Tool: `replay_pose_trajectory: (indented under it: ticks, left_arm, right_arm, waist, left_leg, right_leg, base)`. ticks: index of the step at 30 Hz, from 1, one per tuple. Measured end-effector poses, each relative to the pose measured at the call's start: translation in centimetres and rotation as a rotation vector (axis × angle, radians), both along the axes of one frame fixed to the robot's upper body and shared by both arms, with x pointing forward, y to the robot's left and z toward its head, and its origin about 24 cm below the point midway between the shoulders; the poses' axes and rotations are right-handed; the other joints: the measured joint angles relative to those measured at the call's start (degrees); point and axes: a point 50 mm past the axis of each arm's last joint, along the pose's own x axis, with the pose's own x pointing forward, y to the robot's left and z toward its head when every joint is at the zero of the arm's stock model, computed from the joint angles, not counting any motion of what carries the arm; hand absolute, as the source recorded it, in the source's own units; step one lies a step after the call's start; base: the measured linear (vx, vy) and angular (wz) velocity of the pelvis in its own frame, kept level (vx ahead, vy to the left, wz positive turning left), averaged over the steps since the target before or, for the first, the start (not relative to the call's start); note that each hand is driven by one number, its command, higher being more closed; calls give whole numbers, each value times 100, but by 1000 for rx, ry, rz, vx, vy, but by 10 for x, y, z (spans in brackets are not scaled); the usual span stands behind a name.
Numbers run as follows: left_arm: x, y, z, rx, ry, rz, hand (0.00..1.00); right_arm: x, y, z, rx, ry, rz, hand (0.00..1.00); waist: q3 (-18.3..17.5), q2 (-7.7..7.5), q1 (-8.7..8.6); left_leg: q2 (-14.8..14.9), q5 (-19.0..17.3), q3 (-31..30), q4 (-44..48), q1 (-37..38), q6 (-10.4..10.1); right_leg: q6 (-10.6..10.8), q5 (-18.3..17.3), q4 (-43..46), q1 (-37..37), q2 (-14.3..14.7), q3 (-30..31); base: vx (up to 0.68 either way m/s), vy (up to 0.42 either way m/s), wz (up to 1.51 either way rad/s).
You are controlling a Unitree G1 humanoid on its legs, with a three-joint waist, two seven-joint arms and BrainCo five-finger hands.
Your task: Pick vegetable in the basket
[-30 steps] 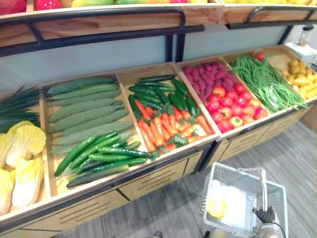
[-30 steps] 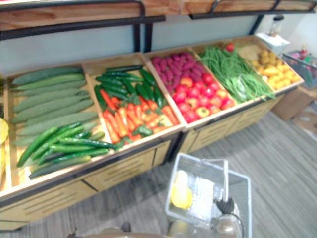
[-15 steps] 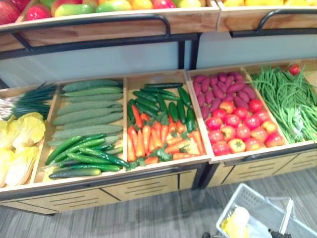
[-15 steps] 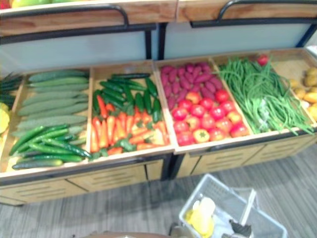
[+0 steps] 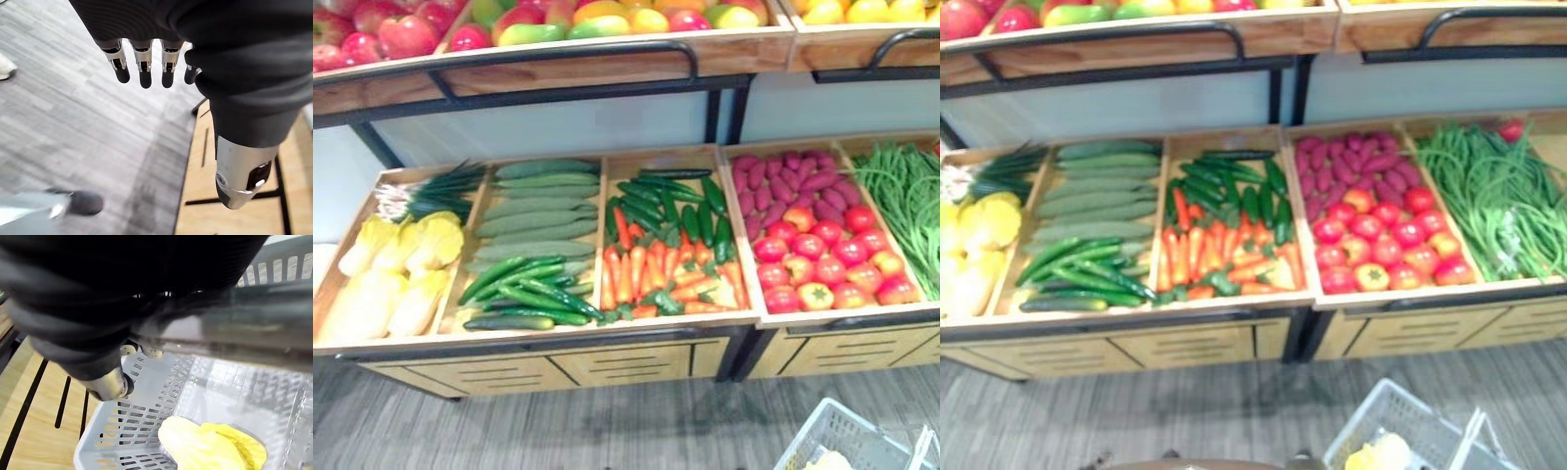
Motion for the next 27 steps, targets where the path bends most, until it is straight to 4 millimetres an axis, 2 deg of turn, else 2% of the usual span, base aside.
replay_pose_trajectory:
  ticks: [1,2,3,5,8,9,13,16,22,24,27]
  left_arm:
    - [14,14,19,120,-79,-15,0]
    - [19,18,28,171,-114,-24,0]
    - [29,22,45,279,-168,-61,0]
    - [46,19,71,401,-268,-145,0]
    - [63,2,96,470,-382,-261,0]
    - [71,-6,107,500,-432,-302,0]
    - [95,-29,147,584,-618,-415,0]
    - [112,-47,169,590,-763,-465,0]
    - [132,-61,179,582,-845,-540,0]
    - [138,-62,178,579,-844,-555,0]
    - [147,-63,165,555,-787,-567,0]
  right_arm:
    - [-1,6,-3,13,3,1,100]
    - [-1,8,-4,19,3,1,100]
    - [0,13,-6,30,-2,2,100]
    - [1,17,-7,39,-4,2,100]
    - [3,21,-9,44,3,30,100]
    - [5,23,-9,47,5,49,100]
    - [12,27,-9,46,-1,107,100]
    - [14,26,-9,45,1,123,100]
    - [17,26,-10,43,22,151,100]
    - [17,26,-10,42,23,151,100]
    - [20,25,-10,29,29,171,100]
  waist:
    - [-21,-35,48]
    - [-34,-84,67]
    - [-33,-150,71]
    - [-63,-204,70]
    - [-103,-169,68]
    - [-117,-209,71]
    - [-189,-131,57]
    - [-215,-168,53]
    - [-230,-223,-129]
    - [-232,-232,-155]
    - [-247,-243,-237]
  left_leg:
    - [-82,-81,6,13,-1,13]
    - [-117,-104,16,27,-4,28]
    - [-191,-160,24,36,-1,85]
    - [-301,-196,39,37,0,130]
    - [-365,-240,71,30,15,113]
    - [-362,-239,92,20,29,111]
    - [-273,-284,226,23,80,45]
    - [-217,-240,314,18,79,24]
    - [-244,-257,364,-69,187,9]
    - [-249,-268,383,-68,202,13]
    - [-257,-322,506,-59,288,10]
  right_leg:
    - [22,89,-91,74,-72,-22]
    - [48,128,-145,87,-107,-16]
    - [64,192,-228,168,-166,-8]
    - [97,249,-298,196,-257,41]
    - [114,261,-357,207,-312,74]
    - [141,277,-360,186,-307,96]
    - [167,294,-407,177,-198,239]
    - [137,407,-495,144,-111,355]
    - [128,418,-542,168,-110,408]
    - [127,417,-543,165,-110,448]
    - [110,420,-552,151,-107,551]
  base:
    - [-35,153,11]
    - [-36,136,7]
    - [-26,86,3]
    - [-34,87,2]
    - [-16,41,-2]
    - [37,13,-11]
    - [29,-16,-20]
    - [91,-21,-17]
    - [58,2,-8]
    - [14,4,-8]
    - [-7,4,-16]
